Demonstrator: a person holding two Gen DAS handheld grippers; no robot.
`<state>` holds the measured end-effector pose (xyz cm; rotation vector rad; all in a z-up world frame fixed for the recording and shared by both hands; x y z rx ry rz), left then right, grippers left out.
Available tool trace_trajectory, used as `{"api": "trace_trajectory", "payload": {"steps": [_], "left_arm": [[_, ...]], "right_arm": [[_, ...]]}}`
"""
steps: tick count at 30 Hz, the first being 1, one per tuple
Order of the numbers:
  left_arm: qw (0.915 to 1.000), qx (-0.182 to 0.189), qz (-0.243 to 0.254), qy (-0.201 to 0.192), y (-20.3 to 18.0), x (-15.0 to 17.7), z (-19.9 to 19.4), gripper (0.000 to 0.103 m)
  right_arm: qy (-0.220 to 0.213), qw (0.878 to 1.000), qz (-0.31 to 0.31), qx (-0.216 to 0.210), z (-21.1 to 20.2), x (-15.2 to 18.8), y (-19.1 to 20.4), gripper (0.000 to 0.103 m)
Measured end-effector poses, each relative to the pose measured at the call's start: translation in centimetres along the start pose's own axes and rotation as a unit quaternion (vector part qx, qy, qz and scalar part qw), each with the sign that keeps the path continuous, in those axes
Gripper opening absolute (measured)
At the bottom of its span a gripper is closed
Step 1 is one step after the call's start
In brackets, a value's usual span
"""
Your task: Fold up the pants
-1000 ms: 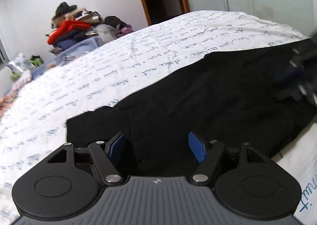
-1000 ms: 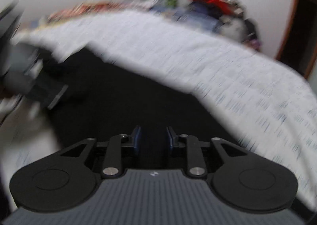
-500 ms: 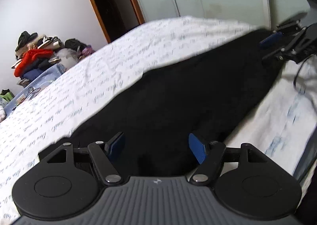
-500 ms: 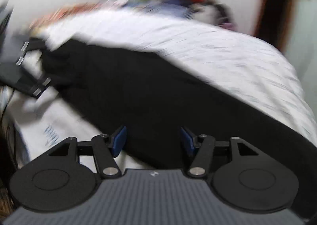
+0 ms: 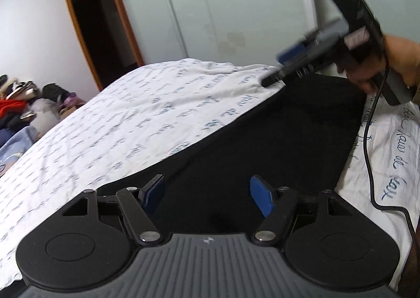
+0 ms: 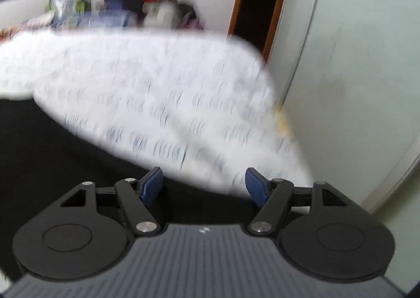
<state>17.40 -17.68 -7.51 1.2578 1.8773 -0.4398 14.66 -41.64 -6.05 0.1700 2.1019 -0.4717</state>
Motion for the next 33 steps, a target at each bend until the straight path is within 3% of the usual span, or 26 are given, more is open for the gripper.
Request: {"api": "trace_trajectory", "payload": {"steps": [2,5,8,10,12,16,17,18,20,21,24,25,26,27,29,30,31,33], "left_arm": [[1.0000,-0.003,0.008,0.004,-0.5,-0.7,1.3,0.071],[0.9999,-0.001,0.010,0.003,-1.2,-1.4,2.7,0.071],[0.9999,0.011,0.001,0.006,-1.8,-1.3,3.8,0.071],[0.9999,0.009,0.005,0.013,-2.2,-1.0,4.3,0.071],[0.9998,0.007,0.012,0.015,-2.5,-0.5,4.6,0.071],[0.9999,0.007,0.004,0.010,-2.3,-0.3,4.7,0.073],[0.9999,0.008,0.000,0.010,-2.2,-0.3,4.6,0.073],[0.9999,0.009,-0.003,0.010,-2.2,-0.3,4.4,0.074],[0.9999,0.007,-0.006,0.012,-2.0,-0.3,4.3,0.074],[0.9999,0.006,-0.008,0.011,-2.0,-0.3,4.2,0.074],[0.9998,0.011,-0.014,0.005,-2.1,-0.8,4.6,0.075],[0.9998,0.010,-0.016,0.004,-2.1,-0.9,4.5,0.075],[0.9998,0.008,-0.016,0.003,-2.2,-0.9,4.4,0.075],[0.9999,0.006,-0.015,0.001,-2.3,-0.9,4.2,0.075],[0.9998,0.004,-0.015,-0.009,-2.5,-1.2,3.8,0.075],[0.9997,0.006,-0.020,-0.014,-2.5,-1.4,3.9,0.075],[0.9995,0.010,-0.025,-0.018,-2.6,-1.7,3.9,0.075],[0.9987,0.017,-0.042,-0.022,-2.7,-2.0,4.3,0.075]], "right_arm": [[-0.024,1.000,-0.006,-0.016,-1.3,-0.8,0.2,0.067],[-0.007,0.996,-0.080,-0.032,-0.6,-0.1,2.2,0.064],[0.021,0.990,-0.118,-0.079,0.2,1.3,4.0,0.050],[0.032,0.984,-0.142,-0.098,0.4,2.2,4.6,0.016],[0.020,0.981,-0.154,-0.113,-0.6,2.9,4.7,0.002],[-0.029,0.984,-0.157,-0.073,-1.4,0.9,4.5,0.000],[-0.051,0.987,-0.149,-0.027,-1.4,0.0,3.6,0.002],[-0.060,0.987,-0.146,0.027,-1.1,-0.6,2.5,0.011],[-0.056,0.984,-0.152,0.073,-1.6,-0.8,1.4,0.016],[-0.053,0.986,-0.144,0.059,-2.1,-0.6,1.5,0.018],[-0.004,0.991,-0.124,-0.041,-3.2,1.8,3.2,0.053],[0.021,0.991,-0.119,-0.057,-3.0,2.9,3.5,0.063],[0.042,0.992,-0.109,-0.046,-2.3,3.9,2.9,0.068],[0.046,0.995,-0.082,-0.027,-1.6,4.4,1.8,0.086],[0.054,0.997,-0.012,0.052,-1.6,4.6,-2.1,0.093],[0.049,0.993,0.014,0.106,-2.2,4.7,-4.4,0.102],[0.041,0.986,0.041,0.155,-3.1,4.9,-6.4,0.103],[0.037,0.974,0.095,0.204,-4.6,5.5,-9.6,0.103]]}}
Point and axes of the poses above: each gripper's, at about its wrist camera, not at the fingertips, and z roughly the way its jaws point, y to its left, x to its underside, the point moved 10 cm from there along z, roughly the way its jaws point, and after that the axes turned 11 degrees about x, right-handed, at the moved point
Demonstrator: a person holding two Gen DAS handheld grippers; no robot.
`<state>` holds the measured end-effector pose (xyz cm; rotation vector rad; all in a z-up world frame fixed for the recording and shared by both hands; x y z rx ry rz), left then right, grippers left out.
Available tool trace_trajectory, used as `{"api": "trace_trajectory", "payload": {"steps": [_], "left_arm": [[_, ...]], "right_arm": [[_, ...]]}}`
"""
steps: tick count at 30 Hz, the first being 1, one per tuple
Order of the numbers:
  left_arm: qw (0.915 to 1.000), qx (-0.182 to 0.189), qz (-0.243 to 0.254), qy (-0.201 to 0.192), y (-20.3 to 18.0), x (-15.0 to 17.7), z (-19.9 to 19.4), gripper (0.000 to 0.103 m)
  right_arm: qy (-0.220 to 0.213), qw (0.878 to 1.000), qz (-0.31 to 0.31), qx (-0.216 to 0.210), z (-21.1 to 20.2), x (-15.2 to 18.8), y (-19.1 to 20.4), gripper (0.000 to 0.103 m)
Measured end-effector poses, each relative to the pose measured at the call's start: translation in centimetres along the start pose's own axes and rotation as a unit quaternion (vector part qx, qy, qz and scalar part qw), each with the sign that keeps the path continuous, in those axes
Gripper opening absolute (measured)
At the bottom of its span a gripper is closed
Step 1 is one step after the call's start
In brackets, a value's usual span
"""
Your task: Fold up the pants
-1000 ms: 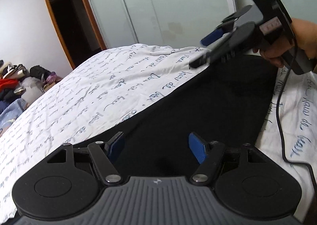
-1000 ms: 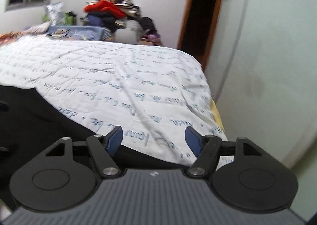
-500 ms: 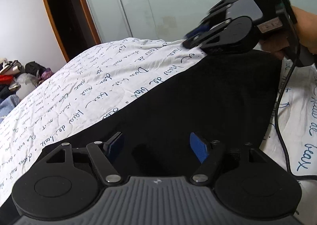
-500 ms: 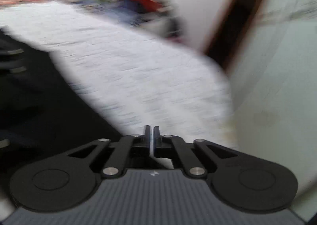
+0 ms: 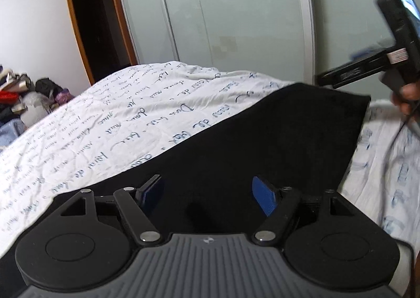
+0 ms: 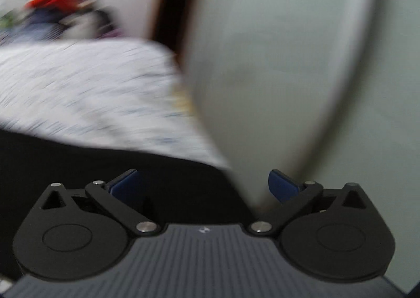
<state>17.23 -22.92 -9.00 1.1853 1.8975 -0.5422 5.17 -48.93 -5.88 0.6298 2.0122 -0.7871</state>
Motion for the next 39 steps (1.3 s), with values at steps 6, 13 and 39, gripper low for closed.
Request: {"api": "trace_trajectory", "payload": {"steps": [6,13,39], "left_arm": [[0.9990,0.007,-0.037,0.026,0.2,1.4,2.0,0.081],[0.9989,-0.003,-0.040,0.024,0.4,1.5,2.2,0.086],[0.9978,-0.012,-0.065,0.010,1.2,0.2,0.5,0.088]], "right_arm": [[0.084,0.972,0.214,-0.056,1.2,2.2,-9.5,0.103],[0.184,0.835,0.463,-0.232,2.8,5.4,-12.5,0.103],[0.168,0.847,0.474,-0.172,6.5,7.7,-9.5,0.013]]}}
Point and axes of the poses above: each gripper's, at about its wrist camera, not at the fingertips, and z roughly the way its jaws point, y to its left, x to its underside, the point moved 10 cm from there along z, roughly the way its jaws point, and after that the axes turned 11 degrees about x, right-handed, at the moved point
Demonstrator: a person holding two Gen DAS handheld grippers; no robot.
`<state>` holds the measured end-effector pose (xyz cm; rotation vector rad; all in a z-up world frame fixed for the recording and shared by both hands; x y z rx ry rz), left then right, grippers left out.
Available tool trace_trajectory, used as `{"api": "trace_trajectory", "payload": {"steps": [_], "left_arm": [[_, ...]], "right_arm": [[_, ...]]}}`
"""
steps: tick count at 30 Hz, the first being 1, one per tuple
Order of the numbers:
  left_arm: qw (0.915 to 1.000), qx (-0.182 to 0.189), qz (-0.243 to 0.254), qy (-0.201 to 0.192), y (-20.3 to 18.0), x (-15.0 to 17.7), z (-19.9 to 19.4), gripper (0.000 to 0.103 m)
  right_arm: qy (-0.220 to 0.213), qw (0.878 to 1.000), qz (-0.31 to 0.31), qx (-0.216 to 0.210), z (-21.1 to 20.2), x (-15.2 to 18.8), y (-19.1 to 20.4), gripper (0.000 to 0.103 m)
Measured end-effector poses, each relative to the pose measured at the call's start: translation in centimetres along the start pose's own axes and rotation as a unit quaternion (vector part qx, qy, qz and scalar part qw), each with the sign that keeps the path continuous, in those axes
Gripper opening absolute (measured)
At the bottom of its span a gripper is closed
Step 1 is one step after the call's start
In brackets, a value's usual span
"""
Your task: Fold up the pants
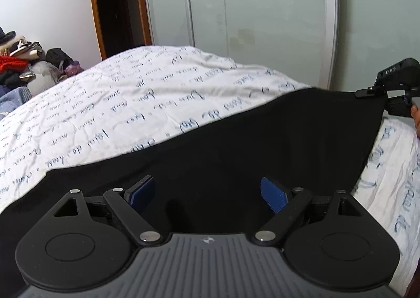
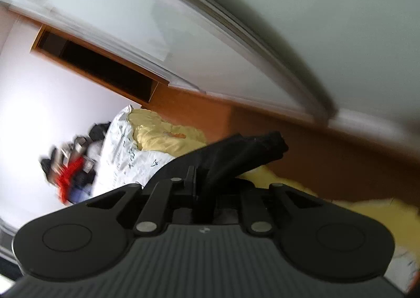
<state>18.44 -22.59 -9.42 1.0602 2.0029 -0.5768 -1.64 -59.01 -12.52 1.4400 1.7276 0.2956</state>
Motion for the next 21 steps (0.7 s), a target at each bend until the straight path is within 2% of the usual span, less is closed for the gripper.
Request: {"api": "trace_trajectory", "payload": {"steps": [2,4,6,7,8,10,12,15,17,19,21], "left_arm": [[0.9999,0.004,-0.012,0.000,0.4,-0.3,-0.2,0.088],[0.9994,0.006,-0.033,-0.001,1.2,-0.5,-0.4,0.088],[0.9984,0.001,-0.057,-0.003,2.2,-0.5,-0.6,0.088],[0.9976,-0.003,-0.070,-0.005,2.7,-0.4,-0.6,0.088],[0.9965,-0.007,-0.083,-0.006,3.3,-0.4,-0.7,0.088],[0.9935,-0.012,-0.113,-0.009,4.3,-0.2,-0.8,0.088],[0.9896,-0.004,-0.143,-0.013,5.1,-0.1,-0.9,0.088],[0.9825,0.017,-0.185,-0.018,5.7,0.0,-1.2,0.088],[0.9776,0.039,-0.206,-0.020,5.7,-0.1,-1.4,0.088],[0.9709,0.063,-0.230,-0.022,5.6,-0.3,-1.3,0.088],[0.9569,0.099,-0.272,-0.018,5.4,-0.4,-0.9,0.088]], "right_arm": [[-0.037,0.996,-0.072,0.026,-0.8,0.0,1.6,0.013],[-0.072,0.987,-0.136,0.048,-1.7,0.1,3.5,0.013],[-0.109,0.972,-0.201,0.061,-2.8,0.4,5.8,0.013],[-0.128,0.960,-0.241,0.064,-3.5,1.0,7.3,0.012],[-0.146,0.944,-0.287,0.065,-4.2,2.0,9.0,0.011],[-0.172,0.906,-0.382,0.058,-5.2,4.9,12.1,0.011],[-0.180,0.854,-0.486,0.041,-5.6,9.3,14.7,0.011],[-0.158,0.764,-0.624,0.039,-4.4,16.4,15.8,0.010],[-0.138,0.721,-0.678,0.041,-3.1,19.5,15.2,0.009],[-0.137,0.700,-0.700,0.047,-2.7,20.9,14.6,0.007],[-0.154,0.684,-0.711,0.051,-3.0,21.0,14.4,0.007]]}}
Point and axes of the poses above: each gripper's, at about its wrist camera, not at the fingertips, and z roughly the way its jaws point, y to its left, x to its underside, the point moved 10 cm from there along z, roughly the way its jaws point, and after that the axes turned 11 degrees about x, right-handed, at the moved point
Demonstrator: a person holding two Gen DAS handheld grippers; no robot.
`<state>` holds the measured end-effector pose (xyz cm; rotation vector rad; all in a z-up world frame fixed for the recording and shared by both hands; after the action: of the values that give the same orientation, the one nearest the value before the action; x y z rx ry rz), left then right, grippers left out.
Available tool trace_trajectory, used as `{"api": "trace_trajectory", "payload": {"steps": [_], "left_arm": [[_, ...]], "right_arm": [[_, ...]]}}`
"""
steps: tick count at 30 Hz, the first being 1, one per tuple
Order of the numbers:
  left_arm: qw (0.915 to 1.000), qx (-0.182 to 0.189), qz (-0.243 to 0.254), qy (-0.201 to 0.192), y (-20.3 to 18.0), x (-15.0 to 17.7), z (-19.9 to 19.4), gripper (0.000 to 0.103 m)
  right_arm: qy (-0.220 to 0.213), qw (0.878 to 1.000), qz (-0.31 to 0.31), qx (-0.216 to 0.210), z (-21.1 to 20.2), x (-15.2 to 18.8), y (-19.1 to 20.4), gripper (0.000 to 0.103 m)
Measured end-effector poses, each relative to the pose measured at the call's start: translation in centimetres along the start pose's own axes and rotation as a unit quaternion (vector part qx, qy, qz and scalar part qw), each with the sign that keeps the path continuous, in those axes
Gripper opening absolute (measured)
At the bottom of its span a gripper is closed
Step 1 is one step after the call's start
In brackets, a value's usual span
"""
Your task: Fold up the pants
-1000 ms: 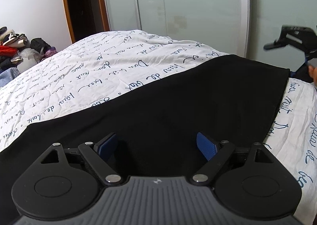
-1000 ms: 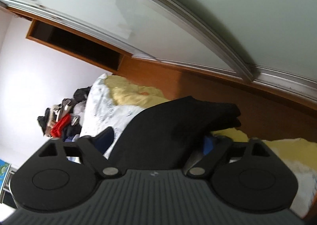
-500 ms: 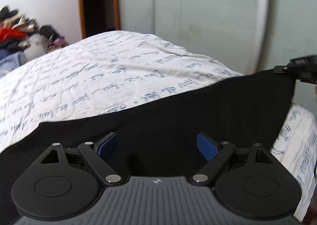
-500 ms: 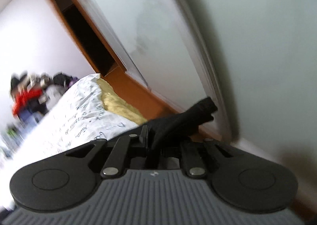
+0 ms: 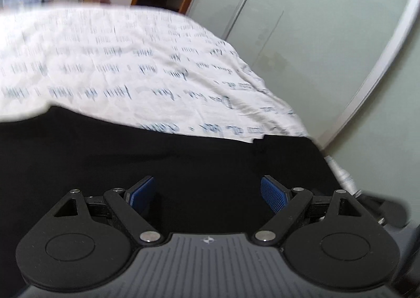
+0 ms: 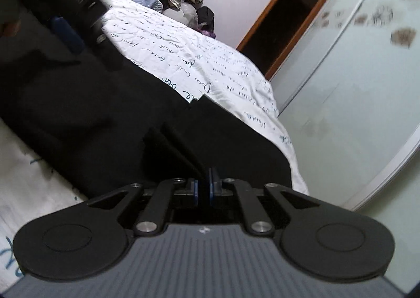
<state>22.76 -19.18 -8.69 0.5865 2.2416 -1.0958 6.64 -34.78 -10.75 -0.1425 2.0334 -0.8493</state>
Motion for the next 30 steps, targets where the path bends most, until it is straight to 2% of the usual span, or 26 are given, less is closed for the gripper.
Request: {"api": "trace_trajectory", "payload": {"steps": [2,5,9,12,14,15,16,19,21,24,27,30], "left_arm": [[0.9963,0.059,-0.060,0.021,-0.5,0.1,0.9,0.088],[0.9808,0.136,-0.128,0.054,-1.8,0.4,2.1,0.088],[0.9633,0.180,-0.187,0.070,-3.0,0.7,3.9,0.088],[0.9491,0.201,-0.235,0.060,-3.4,0.5,5.1,0.087],[0.9425,0.208,-0.256,0.055,-3.3,0.7,5.5,0.065],[0.9420,0.207,-0.258,0.058,-3.2,0.8,5.7,0.047],[0.9429,0.202,-0.257,0.063,-3.1,1.0,5.9,0.035],[0.9462,0.194,-0.250,0.066,-2.9,1.3,6.1,0.016],[0.9498,0.192,-0.240,0.060,-2.7,1.3,6.0,0.011],[0.9618,0.181,-0.200,0.048,-2.9,0.9,5.4,0.008],[0.9794,0.151,-0.131,0.027,-3.3,0.3,4.2,0.008],[0.9920,0.110,-0.062,0.003,-3.1,0.0,2.3,0.008]], "right_arm": [[-0.006,1.000,0.000,0.002,-0.2,-0.1,-0.3,0.007],[-0.026,1.000,-0.007,0.004,-0.8,-0.7,0.0,0.007],[-0.053,0.999,0.003,-0.009,-2.0,-2.2,0.7,0.007],[-0.062,0.998,0.016,-0.019,-2.6,-2.4,0.7,0.007],[-0.064,0.997,0.022,-0.024,-3.0,-2.4,0.6,0.007],[-0.064,0.997,0.023,-0.024,-3.2,-2.3,0.6,0.007],[-0.064,0.997,0.022,-0.023,-3.1,-2.3,0.6,0.007],[-0.060,0.998,0.024,-0.023,-3.0,-2.3,0.7,0.007],[-0.058,0.998,0.025,-0.024,-3.0,-2.2,0.8,0.007],[-0.057,0.998,0.015,-0.023,-2.4,-2.6,1.1,0.007],[-0.062,0.998,0.004,-0.026,-2.6,-3.0,1.6,0.007],[-0.075,0.997,0.006,-0.035,-3.1,-3.9,2.2,0.007]]}}
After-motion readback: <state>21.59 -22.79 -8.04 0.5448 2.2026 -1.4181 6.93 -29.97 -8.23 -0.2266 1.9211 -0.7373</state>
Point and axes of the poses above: each gripper's, at about its wrist camera, not at the fingertips, and z roughly the way its jaws point, y to its left, x to its underside, the point moved 10 cm from there along z, roughly the way its jaws point, and after that the axes turned 11 degrees about x, right-handed, at the moved point
